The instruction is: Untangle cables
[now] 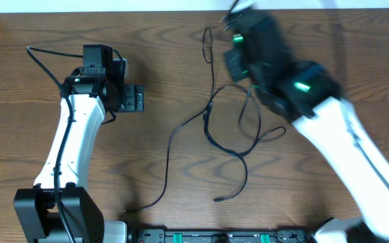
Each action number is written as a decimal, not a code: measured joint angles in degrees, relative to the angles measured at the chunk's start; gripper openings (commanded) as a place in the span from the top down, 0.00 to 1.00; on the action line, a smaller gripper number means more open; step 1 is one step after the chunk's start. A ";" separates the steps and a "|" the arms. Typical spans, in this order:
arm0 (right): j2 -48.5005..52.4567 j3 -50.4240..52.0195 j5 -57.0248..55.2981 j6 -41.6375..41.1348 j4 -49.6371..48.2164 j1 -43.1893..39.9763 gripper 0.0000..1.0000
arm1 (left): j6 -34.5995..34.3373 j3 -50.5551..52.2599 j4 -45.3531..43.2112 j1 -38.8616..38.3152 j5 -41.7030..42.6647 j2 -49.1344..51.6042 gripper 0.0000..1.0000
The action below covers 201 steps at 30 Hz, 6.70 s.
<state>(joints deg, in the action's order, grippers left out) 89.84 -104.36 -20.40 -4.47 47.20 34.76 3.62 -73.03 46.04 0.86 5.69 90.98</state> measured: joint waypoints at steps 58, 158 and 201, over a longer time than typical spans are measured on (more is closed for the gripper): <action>-16.13 -8.09 -14.56 8.52 0.59 -1.53 0.99 | 58.14 0.02 -14.88 -31.36 31.76 17.25 0.25; -14.45 -8.09 -39.26 -4.15 19.91 -13.73 0.99 | 47.36 0.37 -25.49 -19.52 -1.22 -16.94 0.93; 15.34 13.84 25.33 -16.61 16.74 -18.23 0.01 | 38.10 0.37 -25.99 -4.28 1.49 -26.36 0.93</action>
<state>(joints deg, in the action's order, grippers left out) 105.19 -90.52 4.93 -21.08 63.94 16.53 41.71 -72.66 20.05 -3.42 7.18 64.62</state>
